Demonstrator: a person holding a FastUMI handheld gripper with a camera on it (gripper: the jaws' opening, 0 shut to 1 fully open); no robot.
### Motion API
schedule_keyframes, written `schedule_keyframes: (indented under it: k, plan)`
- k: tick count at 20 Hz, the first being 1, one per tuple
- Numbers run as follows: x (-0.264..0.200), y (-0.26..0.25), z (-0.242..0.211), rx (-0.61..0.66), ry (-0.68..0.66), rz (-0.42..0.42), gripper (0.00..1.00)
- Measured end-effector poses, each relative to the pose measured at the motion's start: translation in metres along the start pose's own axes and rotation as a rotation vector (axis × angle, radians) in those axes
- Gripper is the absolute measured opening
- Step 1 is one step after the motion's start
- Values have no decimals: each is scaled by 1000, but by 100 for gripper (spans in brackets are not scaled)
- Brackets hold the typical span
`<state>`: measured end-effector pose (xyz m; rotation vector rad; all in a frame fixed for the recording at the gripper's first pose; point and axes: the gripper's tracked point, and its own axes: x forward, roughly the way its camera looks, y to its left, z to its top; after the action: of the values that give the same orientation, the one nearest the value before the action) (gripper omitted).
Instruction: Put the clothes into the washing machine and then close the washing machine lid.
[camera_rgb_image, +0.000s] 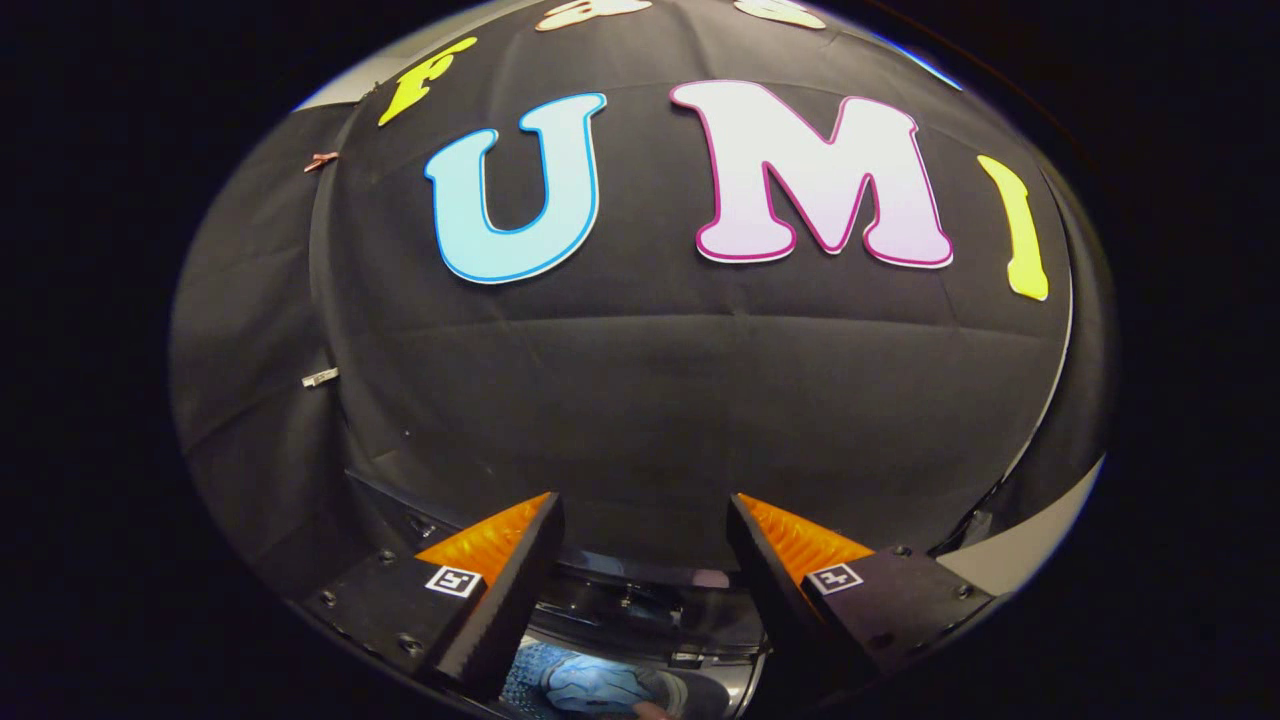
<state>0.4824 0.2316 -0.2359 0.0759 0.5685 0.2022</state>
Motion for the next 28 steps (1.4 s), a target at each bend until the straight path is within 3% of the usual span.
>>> schedule_keyframes:
  k: [14, 19, 28]
  plan:
    - [-81, 20, -48, -5, 117, -36, 100]
    - [-91, 31, -64, -36, 178, 8, 98]
    - [-92, 31, -73, -22, 215, 11, 98]
